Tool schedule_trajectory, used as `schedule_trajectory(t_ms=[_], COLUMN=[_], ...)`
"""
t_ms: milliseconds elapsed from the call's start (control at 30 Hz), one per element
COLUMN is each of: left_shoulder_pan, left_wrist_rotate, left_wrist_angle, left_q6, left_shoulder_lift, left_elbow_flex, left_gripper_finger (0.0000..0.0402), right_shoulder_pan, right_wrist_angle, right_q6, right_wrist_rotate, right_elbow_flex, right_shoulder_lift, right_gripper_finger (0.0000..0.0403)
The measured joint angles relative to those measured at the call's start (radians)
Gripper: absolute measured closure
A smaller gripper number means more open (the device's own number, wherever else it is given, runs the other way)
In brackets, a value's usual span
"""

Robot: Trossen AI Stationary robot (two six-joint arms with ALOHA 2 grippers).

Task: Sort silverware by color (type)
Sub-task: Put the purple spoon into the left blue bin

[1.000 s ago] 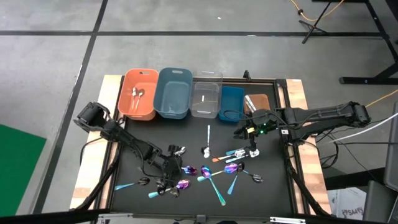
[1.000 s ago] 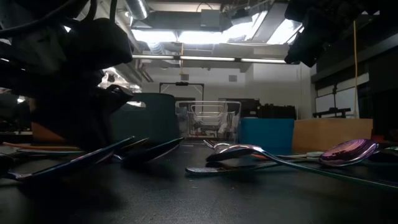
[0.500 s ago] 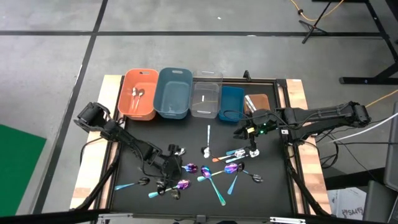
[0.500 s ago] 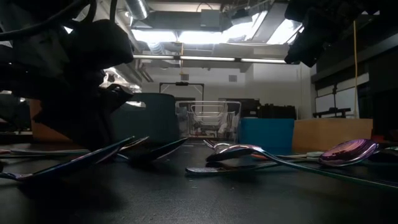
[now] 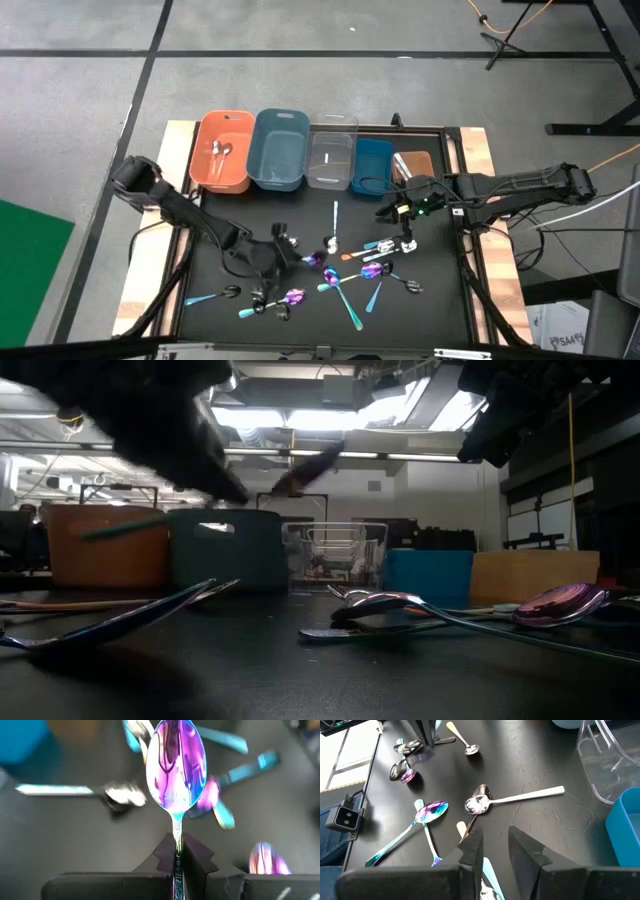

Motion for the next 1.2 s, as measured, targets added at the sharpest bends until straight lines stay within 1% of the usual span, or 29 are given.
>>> schedule_trajectory(t_ms=[167, 333, 500, 600, 767, 933, 1033, 1200], left_shoulder_pan=[0.038, 0.112, 0.21, 0.279, 0.414, 0.552, 0.631, 0.74], left_wrist_rotate=[-0.065, -0.095, -0.13, -0.138, -0.141, -0.135, -0.11, -0.109], left_wrist_angle=[0.075, 0.151, 0.192, 0.218, 0.245, 0.243, 0.235, 0.208], left_q6=[-0.023, -0.021, 0.072, 0.136, 0.211, 0.215, 0.215, 0.213], left_shoulder_lift=[-0.102, -0.203, -0.291, -0.326, -0.349, -0.345, -0.345, -0.344], left_elbow_flex=[0.0, 0.001, 0.002, 0.002, 0.002, 0.002, 0.002, 0.002], left_gripper_finger=[0.0388, 0.0388, 0.0388, 0.0388, 0.0388, 0.0388, 0.0388, 0.0388], right_shoulder_pan=[0.0, 0.0, 0.0, 0.0, 0.0, 0.0, 0.0, 0.0], right_wrist_angle=[0.0, 0.0, -0.001, 0.0, -0.001, -0.001, -0.001, -0.001], right_q6=[0.0, 0.0, 0.0, 0.0, 0.0, 0.0, 0.0, 0.0], right_wrist_rotate=[0.0, 0.027, 0.062, 0.064, 0.064, 0.063, 0.064, 0.064], right_elbow_flex=[0.0, 0.0, 0.0, 0.0, 0.0, 0.0, 0.0, 0.0], right_shoulder_lift=[0.0, 0.0, 0.0, 0.0, 0.0, 0.0, 0.0, 0.0], right_gripper_finger=[0.0322, 0.0322, 0.0322, 0.0322, 0.0322, 0.0322, 0.0322, 0.0322])
